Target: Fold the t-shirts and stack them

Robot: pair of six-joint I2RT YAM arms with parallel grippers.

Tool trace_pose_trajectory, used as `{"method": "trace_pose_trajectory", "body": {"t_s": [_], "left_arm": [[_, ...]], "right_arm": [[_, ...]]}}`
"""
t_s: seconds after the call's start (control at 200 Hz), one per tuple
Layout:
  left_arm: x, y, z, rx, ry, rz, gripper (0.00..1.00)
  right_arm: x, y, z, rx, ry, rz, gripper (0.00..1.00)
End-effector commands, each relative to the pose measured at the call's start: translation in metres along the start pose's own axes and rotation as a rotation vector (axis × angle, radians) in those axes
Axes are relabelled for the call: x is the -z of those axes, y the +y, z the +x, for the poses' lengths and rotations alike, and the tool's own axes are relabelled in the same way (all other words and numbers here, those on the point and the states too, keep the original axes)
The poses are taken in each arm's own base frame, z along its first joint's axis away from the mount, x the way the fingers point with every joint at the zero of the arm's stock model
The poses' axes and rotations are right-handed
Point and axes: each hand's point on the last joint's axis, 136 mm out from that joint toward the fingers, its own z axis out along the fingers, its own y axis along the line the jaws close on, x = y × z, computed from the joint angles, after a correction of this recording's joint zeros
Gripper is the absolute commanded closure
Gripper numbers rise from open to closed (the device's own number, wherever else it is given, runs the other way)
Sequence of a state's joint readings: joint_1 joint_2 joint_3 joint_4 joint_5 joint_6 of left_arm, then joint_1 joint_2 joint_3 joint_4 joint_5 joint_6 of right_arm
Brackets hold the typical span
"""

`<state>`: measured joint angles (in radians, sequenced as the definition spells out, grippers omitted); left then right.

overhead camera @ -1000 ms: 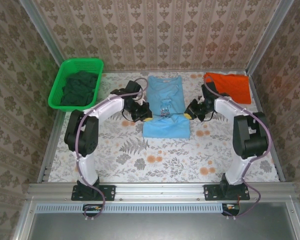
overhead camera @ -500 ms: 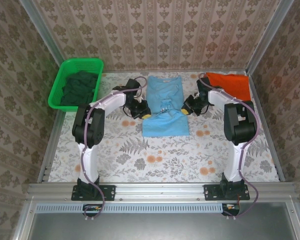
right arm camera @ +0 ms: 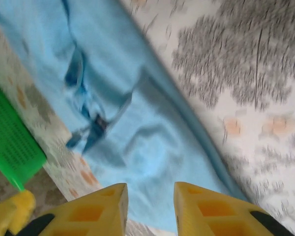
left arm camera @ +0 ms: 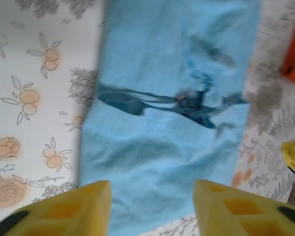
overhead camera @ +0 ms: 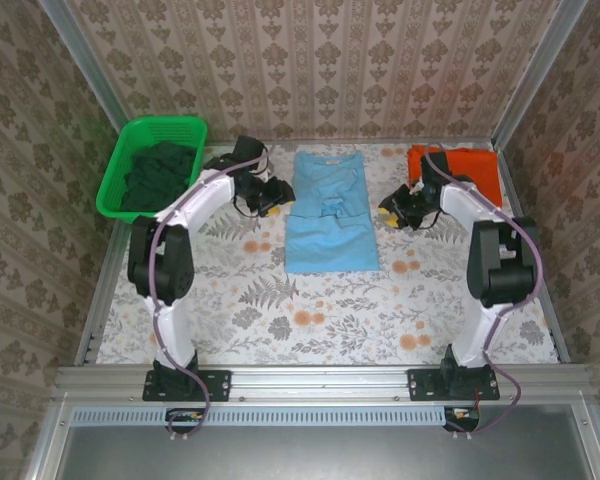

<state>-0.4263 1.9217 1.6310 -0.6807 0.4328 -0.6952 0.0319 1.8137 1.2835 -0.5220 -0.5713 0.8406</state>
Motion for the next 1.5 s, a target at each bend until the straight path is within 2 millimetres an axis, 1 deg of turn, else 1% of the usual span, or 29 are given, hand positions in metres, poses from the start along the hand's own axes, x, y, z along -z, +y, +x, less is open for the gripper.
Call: {"method": "trace_pose_trajectory", "body": {"t_s": [0.0,0.02,0.07,0.115,0.17,0.235,0.315,0.41,0.505,0.665,0.73,0.77,0.82,0.85,0.89,0.905,0.945,0.975,1.03,1.065,1.115,1.17,1.22,1.27,1.28,1.345,1.425,1.45,1.495], "left_arm": [[0.003,-0.032,0.041,-0.128,0.052,0.045,0.65],[-0.001,-0.036,0.050,-0.148,0.074,0.053,0.67],[-0.016,-0.040,0.072,-0.182,0.135,0.058,0.69],[-0.030,-0.036,0.089,-0.195,0.186,0.042,0.70],[-0.046,-0.029,0.104,-0.205,0.222,0.015,0.72],[-0.063,-0.018,0.114,-0.207,0.239,-0.006,0.72],[-0.082,0.000,0.123,-0.196,0.269,-0.032,0.72],[-0.094,0.027,0.132,-0.200,0.299,-0.109,0.73],[-0.095,0.052,0.146,-0.213,0.327,-0.173,0.73],[-0.081,0.087,0.180,-0.194,0.368,-0.236,0.73],[-0.072,0.095,0.195,-0.170,0.380,-0.229,0.72],[-0.066,0.097,0.205,-0.158,0.390,-0.220,0.72],[-0.057,0.094,0.215,-0.161,0.396,-0.201,0.71],[-0.051,0.094,0.221,-0.164,0.402,-0.194,0.69],[-0.042,0.088,0.225,-0.177,0.401,-0.177,0.66],[-0.038,0.086,0.225,-0.181,0.399,-0.172,0.65],[-0.029,0.078,0.225,-0.197,0.396,-0.151,0.62],[-0.022,0.073,0.223,-0.214,0.390,-0.141,0.60],[-0.012,0.060,0.215,-0.255,0.372,-0.122,0.57],[-0.008,0.054,0.212,-0.277,0.370,-0.113,0.55],[-0.003,0.037,0.202,-0.299,0.363,-0.076,0.55],[-0.003,0.018,0.190,-0.319,0.351,-0.027,0.55],[-0.006,-0.001,0.179,-0.333,0.331,0.018,0.57],[-0.013,-0.016,0.169,-0.335,0.319,0.057,0.60],[-0.014,-0.018,0.167,-0.335,0.318,0.061,0.61],[-0.029,-0.030,0.157,-0.336,0.317,0.082,0.63],[-0.045,-0.034,0.141,-0.336,0.311,0.069,0.65],[-0.048,-0.035,0.136,-0.332,0.309,0.070,0.65],[-0.055,-0.034,0.127,-0.329,0.305,0.055,0.65]], "right_arm": [[-0.004,0.013,0.050,0.075,0.073,-0.092,0.83],[-0.007,0.013,0.057,0.084,0.085,-0.105,0.86],[-0.014,0.011,0.074,0.101,0.105,-0.109,0.90],[-0.021,0.004,0.084,0.110,0.110,-0.092,0.91],[-0.029,-0.005,0.090,0.111,0.108,-0.082,0.92],[-0.040,-0.021,0.093,0.105,0.103,-0.049,0.94],[-0.054,-0.047,0.094,0.092,0.111,0.012,0.95],[-0.066,-0.075,0.099,0.080,0.136,0.086,0.97],[-0.066,-0.095,0.108,0.046,0.139,0.130,0.97],[-0.054,-0.128,0.130,-0.002,0.124,0.170,0.98],[-0.049,-0.143,0.144,-0.029,0.116,0.182,0.97],[-0.046,-0.148,0.151,-0.041,0.112,0.181,0.96],[-0.040,-0.151,0.159,-0.044,0.102,0.182,0.94],[-0.036,-0.150,0.164,-0.040,0.092,0.176,0.92],[-0.032,-0.150,0.169,-0.037,0.079,0.176,0.86],[-0.027,-0.144,0.170,-0.026,0.065,0.157,0.85],[-0.020,-0.138,0.172,-0.015,0.046,0.140,0.82],[-0.013,-0.129,0.173,0.004,0.024,0.114,0.79],[0.001,-0.116,0.171,0.031,-0.024,0.074,0.73],[0.010,-0.108,0.168,0.042,-0.061,0.053,0.71],[0.023,-0.095,0.162,0.068,-0.115,0.019,0.68],[0.032,-0.082,0.155,0.106,-0.159,-0.004,0.68],[0.037,-0.072,0.148,0.127,-0.180,0.001,0.70],[0.034,-0.062,0.142,0.146,-0.175,0.016,0.75],[0.033,-0.057,0.140,0.153,-0.173,0.010,0.76],[0.022,-0.041,0.132,0.187,-0.140,0.024,0.80],[0.004,-0.024,0.121,0.238,-0.087,0.046,0.86],[-0.006,-0.025,0.117,0.245,-0.064,0.076,0.88],[-0.014,-0.020,0.109,0.263,-0.046,0.103,0.91]]}}
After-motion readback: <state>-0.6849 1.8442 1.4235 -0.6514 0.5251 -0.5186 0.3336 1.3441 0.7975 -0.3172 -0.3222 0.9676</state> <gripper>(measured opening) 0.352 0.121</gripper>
